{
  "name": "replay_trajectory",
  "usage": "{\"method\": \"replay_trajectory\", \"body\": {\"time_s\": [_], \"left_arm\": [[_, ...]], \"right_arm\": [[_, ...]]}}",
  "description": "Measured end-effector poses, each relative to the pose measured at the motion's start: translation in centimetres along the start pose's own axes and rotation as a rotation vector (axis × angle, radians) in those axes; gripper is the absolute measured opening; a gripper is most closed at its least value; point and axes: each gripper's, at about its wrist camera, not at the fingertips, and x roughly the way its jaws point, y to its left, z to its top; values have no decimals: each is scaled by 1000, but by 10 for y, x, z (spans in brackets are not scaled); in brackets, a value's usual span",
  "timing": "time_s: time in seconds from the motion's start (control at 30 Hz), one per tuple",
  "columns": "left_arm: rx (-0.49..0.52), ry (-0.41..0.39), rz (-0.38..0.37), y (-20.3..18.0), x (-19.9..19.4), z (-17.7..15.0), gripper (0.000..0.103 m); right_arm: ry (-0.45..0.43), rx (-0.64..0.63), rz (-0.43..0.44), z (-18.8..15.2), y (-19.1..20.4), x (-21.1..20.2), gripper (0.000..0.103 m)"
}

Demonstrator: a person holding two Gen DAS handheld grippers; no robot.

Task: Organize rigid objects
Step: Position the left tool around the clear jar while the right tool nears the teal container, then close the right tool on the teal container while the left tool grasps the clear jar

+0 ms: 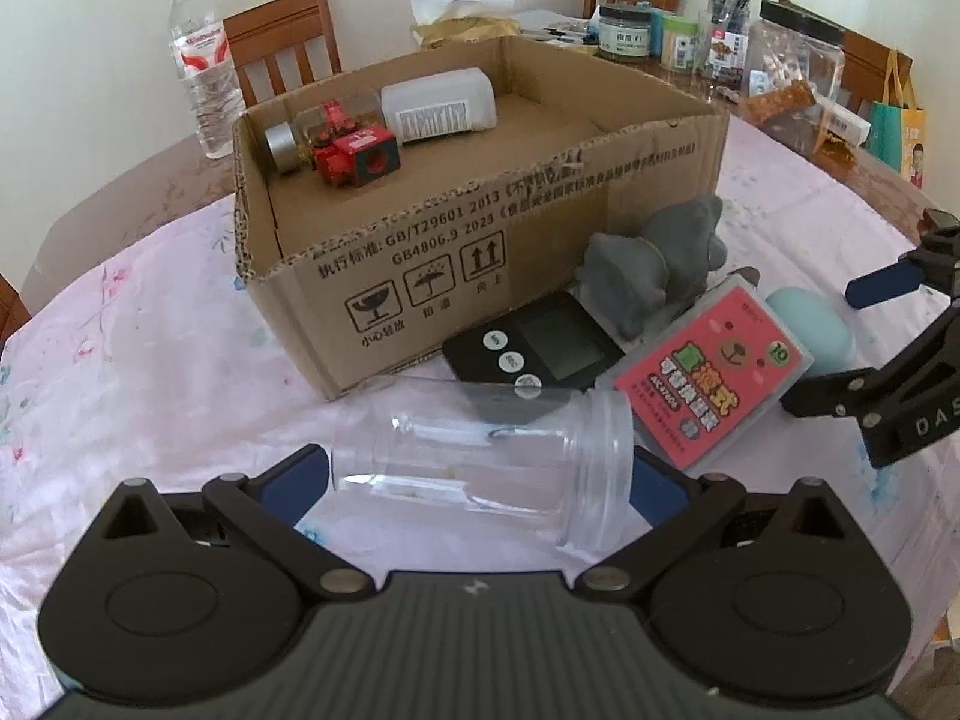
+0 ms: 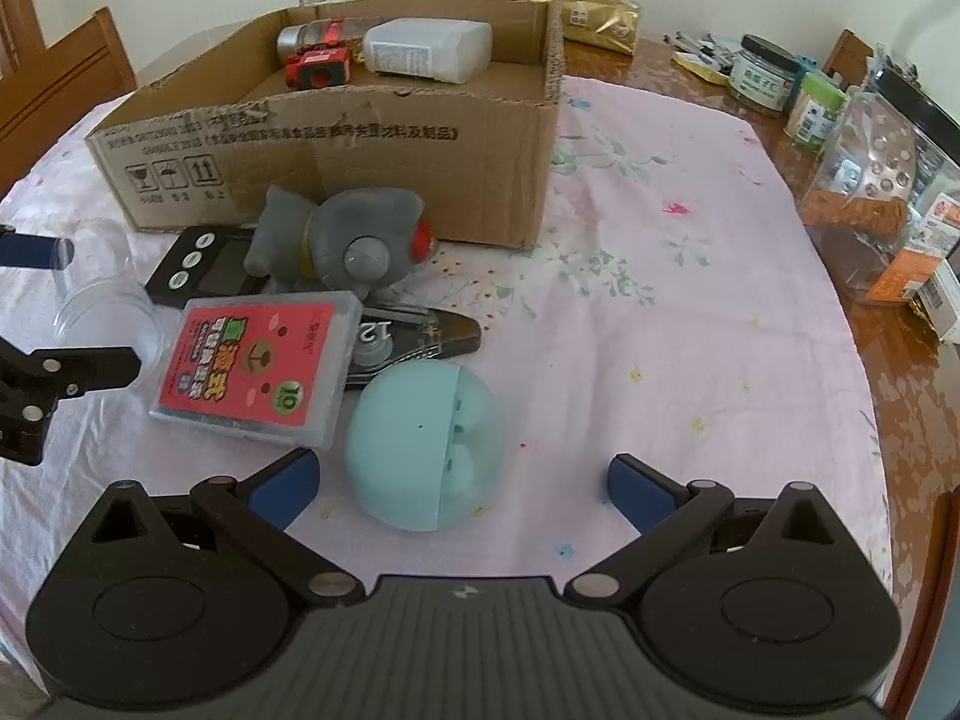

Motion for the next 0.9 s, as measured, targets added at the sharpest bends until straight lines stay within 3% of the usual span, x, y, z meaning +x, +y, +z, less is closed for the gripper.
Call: {"method": "replay_trajectory", "body": {"time_s": [0.33,0.6,0.9], "left_arm": [[4,-6,11,0,-5,-1,102],[8,-7,15,-1,-6,1,101],[22,-9,4,-2,-8,4,101]], "right_arm": [[7,74,-57,-1,-21,-2,103],[-32,-5,-13,8,-3,-4,75],[-34,-29,8,13,-3,-3,67]]}}
